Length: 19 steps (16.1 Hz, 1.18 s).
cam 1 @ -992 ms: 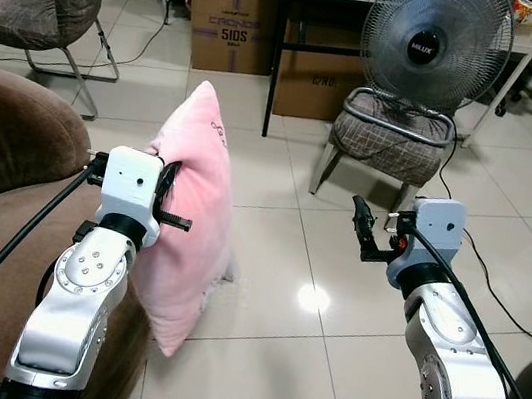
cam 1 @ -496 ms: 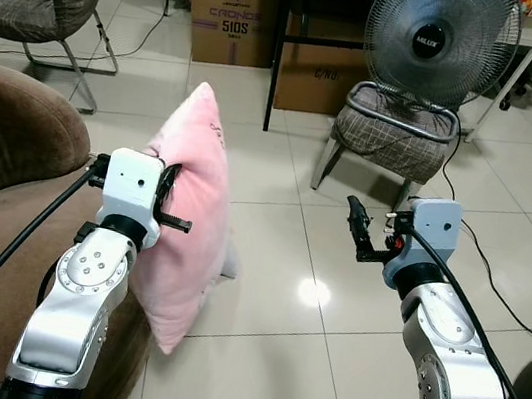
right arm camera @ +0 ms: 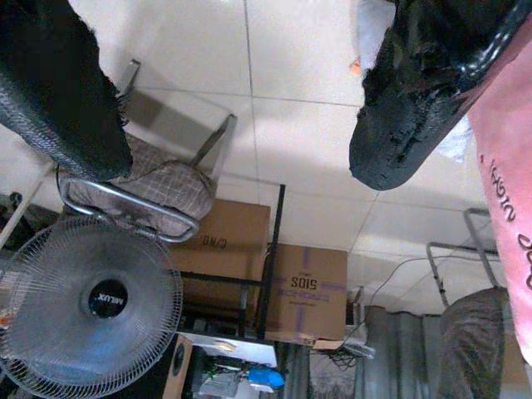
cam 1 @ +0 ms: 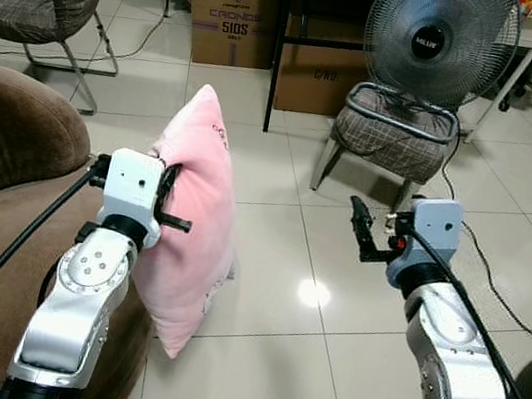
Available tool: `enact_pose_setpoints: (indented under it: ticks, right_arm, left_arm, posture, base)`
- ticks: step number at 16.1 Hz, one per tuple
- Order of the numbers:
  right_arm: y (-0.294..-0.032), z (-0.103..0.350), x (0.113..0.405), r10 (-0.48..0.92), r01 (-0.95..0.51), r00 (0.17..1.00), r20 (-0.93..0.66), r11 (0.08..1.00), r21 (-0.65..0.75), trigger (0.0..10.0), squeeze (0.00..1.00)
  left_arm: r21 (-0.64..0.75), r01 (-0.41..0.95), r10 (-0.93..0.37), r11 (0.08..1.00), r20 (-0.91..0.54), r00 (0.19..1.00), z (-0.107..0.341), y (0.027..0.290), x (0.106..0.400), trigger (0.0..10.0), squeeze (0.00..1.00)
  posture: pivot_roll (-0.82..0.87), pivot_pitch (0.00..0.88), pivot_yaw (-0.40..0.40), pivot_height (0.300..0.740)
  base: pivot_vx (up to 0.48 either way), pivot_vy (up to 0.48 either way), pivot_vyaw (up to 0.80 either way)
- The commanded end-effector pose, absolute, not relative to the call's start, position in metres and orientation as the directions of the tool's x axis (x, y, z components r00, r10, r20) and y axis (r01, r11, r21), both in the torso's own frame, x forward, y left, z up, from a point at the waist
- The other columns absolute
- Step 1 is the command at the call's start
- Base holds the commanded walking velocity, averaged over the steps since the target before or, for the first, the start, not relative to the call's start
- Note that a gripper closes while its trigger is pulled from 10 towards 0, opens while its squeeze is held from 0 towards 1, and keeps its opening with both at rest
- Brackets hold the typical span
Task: Move the pillow to the sofa from floor
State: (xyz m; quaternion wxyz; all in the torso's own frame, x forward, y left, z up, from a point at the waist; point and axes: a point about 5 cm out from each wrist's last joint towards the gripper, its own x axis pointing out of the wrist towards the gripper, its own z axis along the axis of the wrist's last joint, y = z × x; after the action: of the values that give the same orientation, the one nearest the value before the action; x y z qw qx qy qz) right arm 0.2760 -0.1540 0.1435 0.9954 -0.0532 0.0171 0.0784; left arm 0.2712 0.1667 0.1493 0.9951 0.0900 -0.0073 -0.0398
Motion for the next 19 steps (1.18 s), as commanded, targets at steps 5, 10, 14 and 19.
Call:
enact_pose_setpoints:
  ticks: [5,10,14,19]
  right_arm:
    - [-0.1534,0.1448,0.2794,0.152,-0.155,0.988,-0.038,0.982,-0.108,10.0,0.0]
    - [-0.1588,0.1432,0.2779,0.127,-0.132,0.991,-0.044,0.985,-0.115,10.0,0.0]
    - [-0.1598,0.1428,0.2781,0.118,-0.123,0.992,-0.047,0.985,-0.118,10.0,0.0]
    - [-0.1605,0.1443,0.2787,0.118,-0.123,0.992,-0.045,0.982,-0.143,10.0,0.0]
  left_arm:
    - [0.204,0.077,-0.093,0.976,0.071,0.993,0.1614,0.1627,0.275,10.0,0.0]
    - [0.206,0.082,-0.098,0.975,0.066,0.993,0.1601,0.1604,0.2751,10.0,0.0]
    - [0.213,0.082,-0.097,0.974,0.063,0.993,0.1596,0.1602,0.2758,10.0,0.0]
    - [0.203,0.068,-0.082,0.977,0.057,0.995,0.1587,0.1643,0.2796,10.0,0.0]
  posture:
    - [0.06,0.0,-0.024,0.74]
    - [0.06,0.0,-0.019,0.74]
    - [0.06,0.0,-0.019,0.74]
    - [0.05,0.0,-0.014,0.74]
  base:
    - [0.0,-0.254,0.0]
    - [0.0,-0.321,0.0]
    - [0.0,-0.32,0.0]
    - [0.0,0.0,0.09]
